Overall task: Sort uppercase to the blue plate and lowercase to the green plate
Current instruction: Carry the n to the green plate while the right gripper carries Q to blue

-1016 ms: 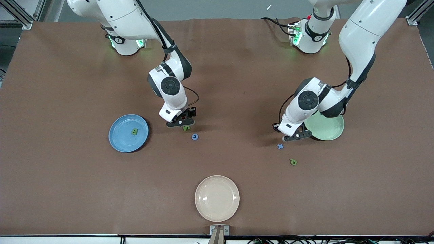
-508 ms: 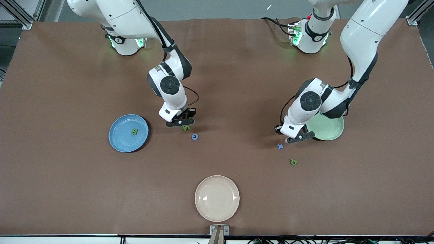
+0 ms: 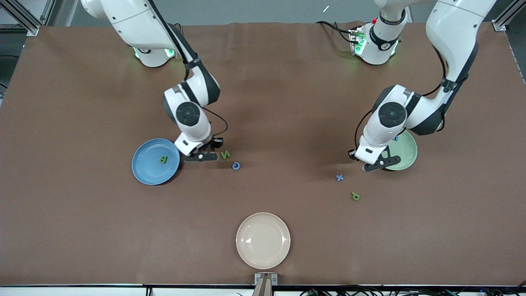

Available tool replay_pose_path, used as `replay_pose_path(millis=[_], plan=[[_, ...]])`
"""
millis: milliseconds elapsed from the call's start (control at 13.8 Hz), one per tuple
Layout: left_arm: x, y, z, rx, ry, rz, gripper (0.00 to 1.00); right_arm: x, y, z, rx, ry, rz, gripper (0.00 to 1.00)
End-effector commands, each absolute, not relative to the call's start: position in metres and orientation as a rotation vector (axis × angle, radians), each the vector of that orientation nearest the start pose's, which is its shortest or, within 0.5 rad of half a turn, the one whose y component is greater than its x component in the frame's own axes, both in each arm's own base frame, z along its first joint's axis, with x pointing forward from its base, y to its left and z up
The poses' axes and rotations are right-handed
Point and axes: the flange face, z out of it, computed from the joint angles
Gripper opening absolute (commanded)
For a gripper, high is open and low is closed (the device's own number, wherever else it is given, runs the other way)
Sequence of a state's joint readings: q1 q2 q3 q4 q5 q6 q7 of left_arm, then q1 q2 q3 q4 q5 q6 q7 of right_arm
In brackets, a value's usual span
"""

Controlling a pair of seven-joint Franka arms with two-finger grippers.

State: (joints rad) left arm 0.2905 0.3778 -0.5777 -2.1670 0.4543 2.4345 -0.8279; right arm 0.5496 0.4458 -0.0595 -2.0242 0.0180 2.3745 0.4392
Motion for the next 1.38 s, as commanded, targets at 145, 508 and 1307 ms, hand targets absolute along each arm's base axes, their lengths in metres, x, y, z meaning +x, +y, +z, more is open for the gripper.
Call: replay_pose_path(millis=[145, 508, 1307], plan=[[0.518, -0.087, 0.247, -3.046, -0.164, 0.006, 0.13, 0.551, 0.168, 0.264, -3.162, -0.215, 0.224, 0.00], [0.517, -0.038, 0.231, -3.067, -0.027, 0.076, 0.13, 0.563, 0.059, 0.242, -3.121, -0.292, 0.281, 0.00], [0.514, 0.021, 0.192, -3.045, 0.065, 0.084, 0.13, 0.528, 0.081, 0.193, -3.094, -0.248, 0.234, 0.05]])
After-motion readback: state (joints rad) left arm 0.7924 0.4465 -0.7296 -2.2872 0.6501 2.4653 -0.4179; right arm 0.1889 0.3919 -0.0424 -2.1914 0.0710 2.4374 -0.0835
